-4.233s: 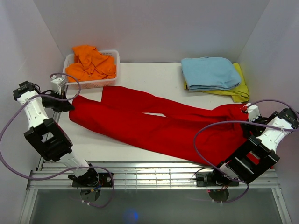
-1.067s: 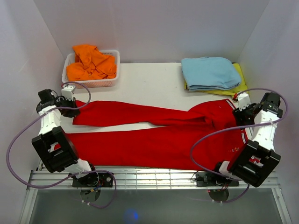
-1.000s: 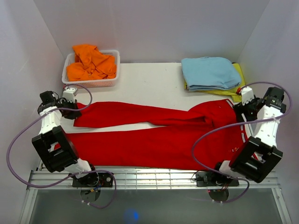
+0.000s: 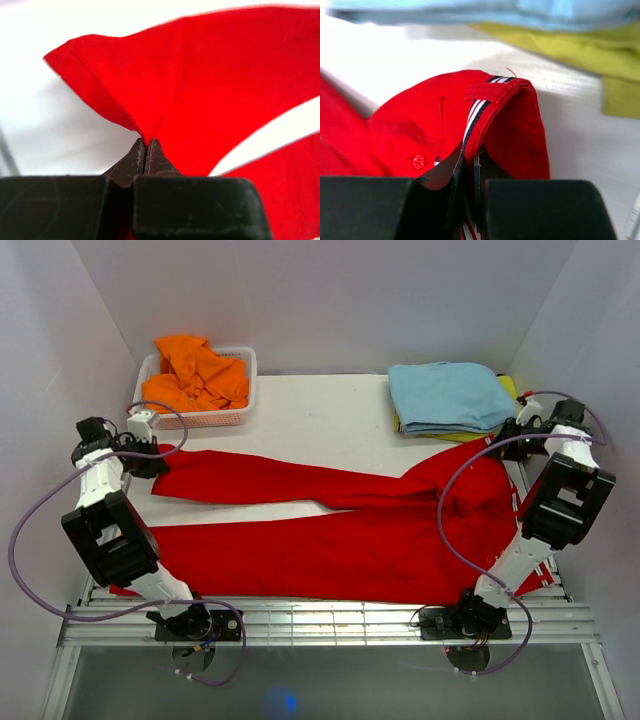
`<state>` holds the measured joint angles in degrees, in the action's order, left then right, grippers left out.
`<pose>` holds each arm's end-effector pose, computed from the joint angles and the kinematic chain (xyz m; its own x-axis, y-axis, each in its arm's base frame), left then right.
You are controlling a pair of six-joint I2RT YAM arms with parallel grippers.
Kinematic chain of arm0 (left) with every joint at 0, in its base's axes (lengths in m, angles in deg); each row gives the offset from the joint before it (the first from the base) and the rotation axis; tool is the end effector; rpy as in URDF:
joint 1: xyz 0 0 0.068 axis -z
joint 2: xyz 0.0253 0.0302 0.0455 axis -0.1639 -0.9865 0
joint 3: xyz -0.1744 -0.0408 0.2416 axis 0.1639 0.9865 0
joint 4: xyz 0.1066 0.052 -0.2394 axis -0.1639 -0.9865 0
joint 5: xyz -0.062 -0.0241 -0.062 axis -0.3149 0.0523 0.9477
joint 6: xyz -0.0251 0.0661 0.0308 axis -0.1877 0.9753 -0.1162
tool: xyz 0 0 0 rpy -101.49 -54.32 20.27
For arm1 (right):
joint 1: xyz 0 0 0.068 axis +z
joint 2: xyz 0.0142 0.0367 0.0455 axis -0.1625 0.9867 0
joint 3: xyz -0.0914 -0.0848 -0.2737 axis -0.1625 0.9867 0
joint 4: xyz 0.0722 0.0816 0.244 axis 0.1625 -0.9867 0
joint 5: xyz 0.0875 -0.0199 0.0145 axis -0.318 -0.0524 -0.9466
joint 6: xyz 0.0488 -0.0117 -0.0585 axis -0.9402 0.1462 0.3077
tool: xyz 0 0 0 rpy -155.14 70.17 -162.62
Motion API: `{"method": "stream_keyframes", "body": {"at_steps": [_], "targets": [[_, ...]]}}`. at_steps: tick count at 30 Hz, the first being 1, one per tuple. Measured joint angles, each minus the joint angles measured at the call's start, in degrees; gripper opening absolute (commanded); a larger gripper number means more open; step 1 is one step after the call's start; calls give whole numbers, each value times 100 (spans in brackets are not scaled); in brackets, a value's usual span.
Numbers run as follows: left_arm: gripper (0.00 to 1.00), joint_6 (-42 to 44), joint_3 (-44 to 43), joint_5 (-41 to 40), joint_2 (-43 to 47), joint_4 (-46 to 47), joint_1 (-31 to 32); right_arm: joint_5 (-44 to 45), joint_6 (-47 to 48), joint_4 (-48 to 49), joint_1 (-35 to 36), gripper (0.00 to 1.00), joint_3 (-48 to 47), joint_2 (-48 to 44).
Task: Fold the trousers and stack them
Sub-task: Flatten the trousers out
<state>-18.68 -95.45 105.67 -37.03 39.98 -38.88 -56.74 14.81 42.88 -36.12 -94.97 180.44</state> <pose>0.3202 0.1353 0.2503 -0.7302 0.0987 -0.6761 0.3042 0.9330 -0.1922 0.4078 -0.1590 0.2120 -0.7700 0.1261 -0.6254 -0.1652 0.9074 0.3864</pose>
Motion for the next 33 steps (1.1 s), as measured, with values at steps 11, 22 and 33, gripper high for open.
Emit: {"method": "stream_keyframes", "body": {"at_steps": [11,22,33], "targets": [[0,85,-203,1132,509,-304,-1241,-1255,2863,-1023,-1432,8,717,-2667],[0,1084,1211,588,138,-638,-1606,-177,4618,-1902,-1937,8,2048,-2006],[0,254,-426,669,-809,-227,-1228,-442,3613,-1467,-1770,8,1019,-1781]]}}
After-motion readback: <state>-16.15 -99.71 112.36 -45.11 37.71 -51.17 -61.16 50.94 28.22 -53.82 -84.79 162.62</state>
